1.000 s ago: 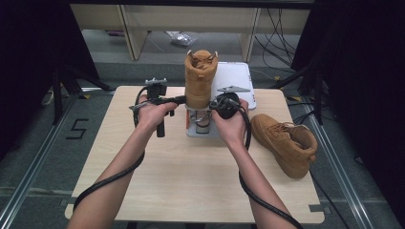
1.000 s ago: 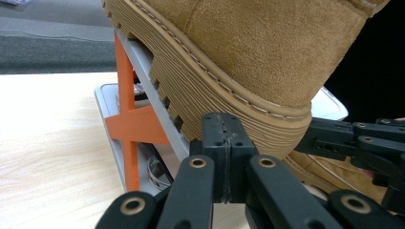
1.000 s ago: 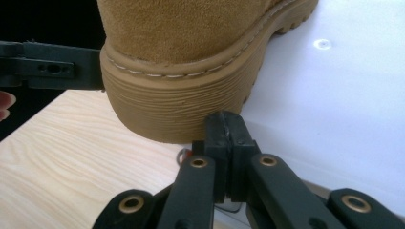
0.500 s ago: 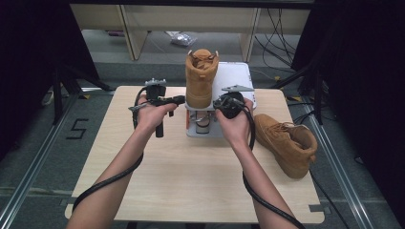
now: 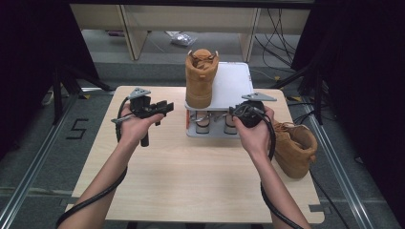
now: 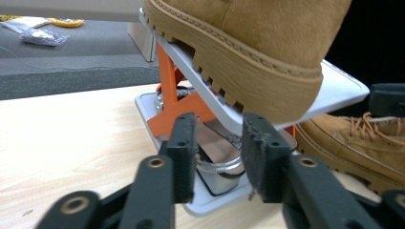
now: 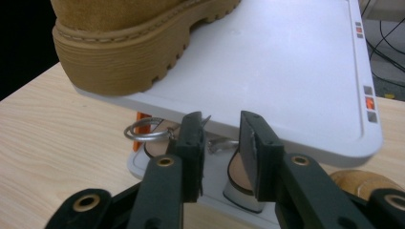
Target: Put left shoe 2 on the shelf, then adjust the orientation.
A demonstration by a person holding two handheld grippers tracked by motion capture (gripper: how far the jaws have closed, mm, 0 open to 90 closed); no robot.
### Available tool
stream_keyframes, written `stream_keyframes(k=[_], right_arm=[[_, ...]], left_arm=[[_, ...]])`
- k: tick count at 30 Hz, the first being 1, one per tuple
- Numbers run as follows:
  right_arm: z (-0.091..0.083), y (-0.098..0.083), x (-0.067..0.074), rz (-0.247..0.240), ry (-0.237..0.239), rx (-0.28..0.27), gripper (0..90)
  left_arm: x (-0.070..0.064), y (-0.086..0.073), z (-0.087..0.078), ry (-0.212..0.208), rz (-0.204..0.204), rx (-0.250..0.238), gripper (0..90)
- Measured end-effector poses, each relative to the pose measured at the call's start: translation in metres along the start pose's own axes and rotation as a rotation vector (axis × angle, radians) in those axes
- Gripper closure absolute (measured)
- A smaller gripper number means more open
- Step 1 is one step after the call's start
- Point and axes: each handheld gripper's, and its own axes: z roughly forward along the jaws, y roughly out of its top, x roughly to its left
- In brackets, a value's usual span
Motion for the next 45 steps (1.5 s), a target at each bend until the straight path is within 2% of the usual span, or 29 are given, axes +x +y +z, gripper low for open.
stream_keyframes(k=[8,10,11,12,13,15,16,17,18,19,21,23,24,25,27,30,31,34,36,37,40,42,45], right_arm=[[-0.007,-0.01,-0.007,0.006,0.016,0.009,64.1],[-0.01,-0.016,-0.01,0.017,0.014,0.027,61.0],[-0.011,-0.018,-0.013,0.004,0.011,0.028,60.4],[-0.012,-0.02,-0.014,0.007,0.012,0.035,59.6],[-0.013,-0.022,-0.015,0.014,0.011,0.044,58.5],[-0.017,-0.025,-0.016,0.031,0.005,0.066,57.1],[-0.016,-0.026,-0.02,0.013,0.01,0.058,56.6],[-0.018,-0.027,-0.022,0.016,0.003,0.067,56.1],[-0.02,-0.029,-0.021,0.045,0.003,0.073,55.6],[-0.02,-0.03,-0.025,0.023,0.005,0.073,55.4],[-0.022,-0.033,-0.028,0.041,-0.006,0.075,54.3],[-0.023,-0.036,-0.032,0.037,0.001,0.079,53.5],[-0.025,-0.037,-0.031,0.068,-0.01,0.089,53.3],[-0.025,-0.039,-0.034,0.046,-0.007,0.087,52.9],[-0.026,-0.041,-0.038,0.04,-0.003,0.094,52.4],[-0.029,-0.044,-0.039,0.057,-0.001,0.1,52.1],[-0.029,-0.044,-0.041,0.043,-0.005,0.1,51.9],[-0.031,-0.045,-0.043,0.049,-0.014,0.108,51.6],[-0.033,-0.045,-0.043,0.068,-0.019,0.122,51.6],[-0.033,-0.045,-0.05,0.042,-0.018,0.117,51.6],[-0.034,-0.044,-0.052,0.055,-0.018,0.128,51.7],[-0.036,-0.042,-0.06,0.039,-0.019,0.137,52.1],[-0.04,-0.041,-0.067,0.046,-0.029,0.165,52.4]], left_arm=[[0.01,-0.016,-0.013,0.025,0.026,0.0,49.6],[0.014,-0.027,-0.02,0.038,0.028,-0.003,48.2],[0.015,-0.031,-0.023,0.039,0.027,-0.007,48.0],[0.015,-0.031,-0.023,0.039,0.027,-0.007,47.8],[0.018,-0.039,-0.027,0.046,0.039,-0.005,47.8],[0.021,-0.049,-0.031,0.046,0.03,0.001,47.6],[0.023,-0.053,-0.032,0.048,0.025,0.003,47.5],[0.025,-0.057,-0.034,0.053,0.023,0.005,47.5],[0.026,-0.061,-0.035,0.057,0.023,0.009,47.5],[0.028,-0.064,-0.035,0.06,0.017,0.009,47.5],[0.031,-0.069,-0.037,0.063,0.009,0.012,47.4],[0.032,-0.073,-0.039,0.066,-0.001,0.015,47.4],[0.033,-0.075,-0.04,0.072,-0.002,0.014,47.4],[0.033,-0.076,-0.041,0.076,-0.002,0.016,47.2],[0.032,-0.079,-0.041,0.071,-0.004,0.02,47.1],[0.031,-0.081,-0.043,0.069,-0.004,0.027,47.0],[0.032,-0.082,-0.043,0.067,-0.003,0.026,46.9],[0.032,-0.083,-0.044,0.069,-0.003,0.025,46.9],[0.032,-0.084,-0.046,0.07,-0.006,0.019,46.8],[0.032,-0.085,-0.046,0.07,-0.008,0.021,46.8],[0.032,-0.086,-0.045,0.074,-0.012,0.024,46.7],[0.031,-0.088,-0.043,0.073,-0.014,0.028,46.6],[0.029,-0.09,-0.041,0.069,-0.018,0.033,46.6]])
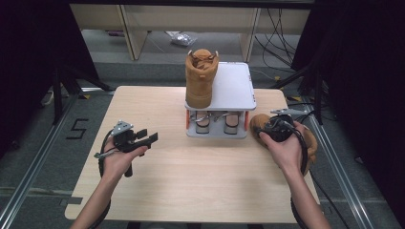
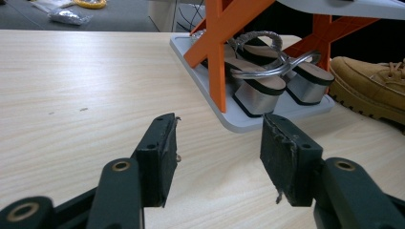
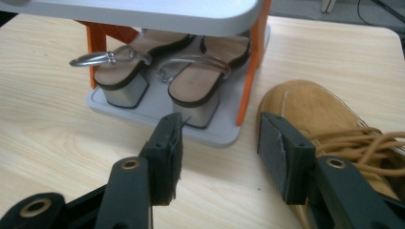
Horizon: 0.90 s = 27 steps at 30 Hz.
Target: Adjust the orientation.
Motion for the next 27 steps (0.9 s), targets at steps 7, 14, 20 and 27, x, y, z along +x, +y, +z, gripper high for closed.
stream_keyframes(k=[7,14,20,27], right_arm=[[-0.013,0.002,-0.012,0.045,-0.008,0.02,58.4],[-0.039,0.002,-0.042,0.03,-0.084,0.091,64.0],[-0.049,-0.007,-0.056,0.074,-0.099,0.127,63.2],[-0.043,-0.018,-0.062,0.006,-0.075,0.224,64.6]], left_arm=[[-0.005,-0.006,-0.001,-0.015,0.01,0.012,46.5],[-0.001,-0.008,-0.008,-0.009,0.002,0.003,46.5],[-0.002,-0.009,-0.006,-0.019,-0.005,0.009,46.5],[-0.003,-0.01,-0.006,-0.019,-0.001,0.015,46.5]])
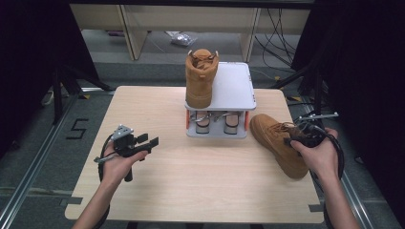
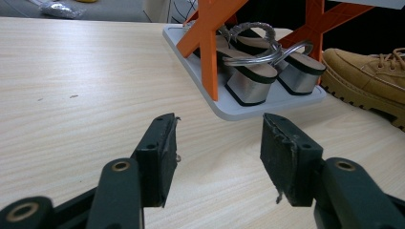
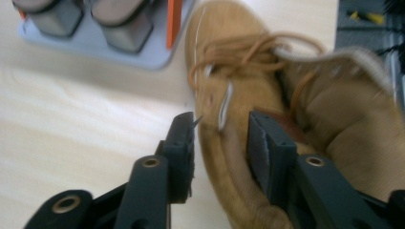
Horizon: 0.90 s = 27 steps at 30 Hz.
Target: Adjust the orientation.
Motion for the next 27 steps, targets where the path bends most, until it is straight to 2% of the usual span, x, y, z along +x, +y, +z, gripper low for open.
stream_keyframes(k=[1,3,5,6,8,13,16,17,18,19,20,21,23,25,26,27], right_arm=[[0.002,-0.002,-0.001,-0.019,-0.019,0.01,69.4],[0.002,-0.002,-0.001,-0.018,-0.018,0.013,70.4],[0.002,0.001,0.0,-0.02,-0.025,0.031,77.4],[0.001,0.002,0.004,0.017,-0.028,0.057,78.1],[0.0,0.003,0.005,0.019,-0.025,0.064,78.5],[0.005,0.009,0.02,0.041,0.0,0.069,79.3],[0.007,0.013,0.027,0.056,0.011,0.075,79.2],[0.012,0.018,0.035,0.07,0.022,0.079,78.7],[0.013,0.019,0.037,0.062,0.025,0.085,78.4],[0.012,0.022,0.044,0.117,0.041,0.106,78.0],[0.014,0.024,0.047,0.128,0.048,0.106,77.1],[0.016,0.026,0.048,0.121,0.055,0.102,75.8],[0.017,0.028,0.045,0.062,0.075,0.075,72.5],[0.016,0.03,0.045,0.086,0.095,0.054,66.7],[0.013,0.031,0.043,0.071,0.086,0.057,65.5],[0.01,0.03,0.045,0.121,0.09,0.052,65.1]], left_arm=[[0.0,-0.001,0.0,0.001,-0.004,0.001,46.5],[0.001,-0.002,0.0,-0.002,-0.001,0.004,46.5],[0.002,-0.003,-0.001,0.003,-0.002,0.005,46.5],[0.003,-0.003,-0.001,0.005,-0.006,0.003,46.5],[0.004,-0.004,-0.001,0.006,-0.009,0.003,46.5],[0.008,-0.003,-0.002,0.016,-0.011,0.003,46.5],[0.008,-0.003,-0.003,0.014,-0.012,0.001,46.5],[0.008,-0.003,-0.003,0.008,-0.013,-0.003,46.5],[0.008,-0.003,-0.003,0.009,-0.015,-0.005,46.5],[0.008,-0.004,-0.003,0.009,-0.016,-0.007,46.5],[0.008,-0.004,-0.004,0.015,-0.013,0.0,46.5],[0.008,-0.005,-0.003,0.012,-0.012,0.002,46.5],[0.008,-0.005,-0.003,0.013,-0.016,0.004,46.5],[0.009,-0.006,-0.002,0.007,-0.018,0.001,46.5],[0.009,-0.006,-0.002,0.004,-0.021,-0.002,46.5],[0.009,-0.007,-0.002,0.004,-0.022,-0.004,46.5]])
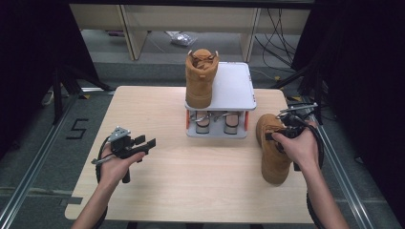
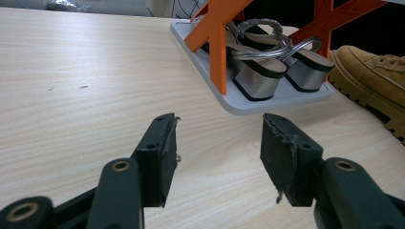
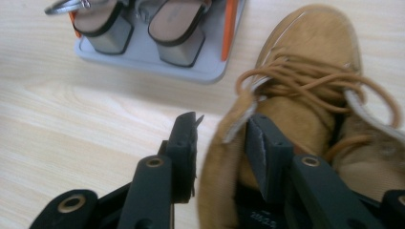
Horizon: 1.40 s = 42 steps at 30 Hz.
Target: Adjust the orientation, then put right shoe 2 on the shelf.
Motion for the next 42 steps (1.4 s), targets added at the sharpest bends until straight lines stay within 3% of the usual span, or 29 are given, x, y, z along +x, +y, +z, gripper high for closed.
stream_keyframes(k=[1,2,4,7,8,9,10,11,12,13,14,18,19,20,21,22,24,25,28,29,30,34,35,36,37,38,39,40,42], right_arm=[[-0.002,0.0,-0.006,-0.041,-0.016,-0.022,63.7],[-0.008,-0.002,-0.005,0.023,-0.017,-0.029,62.7],[-0.015,-0.002,-0.016,-0.029,-0.02,-0.063,62.0],[-0.021,-0.003,-0.025,-0.023,-0.037,-0.087,61.2],[-0.024,-0.005,-0.031,0.041,-0.054,-0.084,61.1],[-0.024,-0.005,-0.039,-0.012,-0.066,-0.092,60.6],[-0.025,-0.006,-0.039,0.044,-0.084,-0.091,59.7],[-0.025,-0.007,-0.044,0.037,-0.096,-0.087,60.0],[-0.025,-0.007,-0.046,0.078,-0.087,-0.079,59.6],[-0.025,-0.007,-0.046,0.078,-0.087,-0.079,59.6],[-0.025,-0.006,-0.055,0.024,-0.086,-0.108,59.7],[-0.033,-0.005,-0.054,0.024,-0.07,-0.156,57.8],[-0.033,-0.005,-0.049,0.086,-0.075,-0.166,57.9],[-0.035,-0.006,-0.052,0.059,-0.086,-0.153,57.8],[-0.036,-0.006,-0.05,0.09,-0.086,-0.144,57.7],[-0.034,-0.006,-0.055,0.054,-0.097,-0.158,57.2],[-0.033,-0.008,-0.055,0.085,-0.101,-0.164,56.5],[-0.034,-0.009,-0.059,0.048,-0.119,-0.159,56.2],[-0.03,-0.012,-0.065,0.037,-0.128,-0.152,55.1],[-0.029,-0.013,-0.062,0.089,-0.126,-0.14,54.6],[-0.027,-0.014,-0.063,0.098,-0.129,-0.128,53.6],[-0.021,-0.016,-0.066,0.094,-0.132,-0.09,53.0],[-0.018,-0.016,-0.07,0.046,-0.125,-0.079,52.8],[-0.018,-0.016,-0.066,0.093,-0.132,-0.062,52.8],[-0.018,-0.016,-0.066,0.093,-0.132,-0.062,52.8],[-0.016,-0.015,-0.071,0.043,-0.131,-0.046,53.0],[-0.015,-0.014,-0.071,0.038,-0.126,-0.045,53.1],[-0.014,-0.013,-0.067,0.092,-0.129,-0.031,53.4],[-0.012,-0.012,-0.068,0.084,-0.128,-0.019,53.9]], left_arm=[[0.0,0.0,0.0,0.008,0.001,0.005,46.5],[0.0,0.0,0.0,0.008,0.002,0.004,46.5],[0.001,-0.001,0.0,0.012,-0.001,0.006,46.5],[0.001,-0.001,0.0,0.013,0.0,0.007,46.5],[0.0,-0.002,0.001,0.007,-0.004,0.008,46.5],[0.0,-0.003,0.001,0.008,-0.006,0.004,46.5],[0.001,-0.003,0.001,0.007,-0.01,0.002,46.5],[0.001,-0.003,0.001,0.007,-0.01,0.002,46.5],[0.002,-0.004,0.001,0.015,-0.013,0.004,46.5],[0.002,-0.004,0.001,0.015,-0.013,0.004,46.5],[0.004,-0.004,0.003,0.02,-0.013,0.004,46.5],[0.004,-0.003,0.006,0.01,-0.01,0.006,46.5],[0.004,-0.003,0.006,0.01,-0.01,0.006,46.5],[0.003,-0.003,0.005,0.014,-0.009,0.007,46.5],[0.002,-0.003,0.005,0.011,-0.007,0.006,46.5],[0.002,-0.004,0.005,0.01,-0.009,0.005,46.5],[0.001,-0.005,0.003,0.018,-0.009,0.017,46.5],[0.002,-0.006,0.004,0.011,-0.01,0.009,46.5],[0.003,-0.007,0.003,0.016,-0.009,0.021,46.5],[0.003,-0.008,0.003,0.016,-0.01,0.02,46.5],[0.003,-0.008,0.003,0.014,-0.009,0.02,46.5],[0.004,-0.008,0.002,0.017,-0.012,0.017,46.5],[0.005,-0.008,0.001,0.017,-0.013,0.012,46.5],[0.005,-0.008,0.001,0.017,-0.013,0.012,46.5],[0.006,-0.008,0.001,0.02,-0.017,0.011,46.5],[0.006,-0.009,0.001,0.02,-0.019,0.009,46.5],[0.006,-0.009,0.001,0.02,-0.02,0.009,46.5],[0.006,-0.009,0.002,0.015,-0.021,0.006,46.5],[0.005,-0.01,0.003,0.019,-0.023,0.01,46.5]])
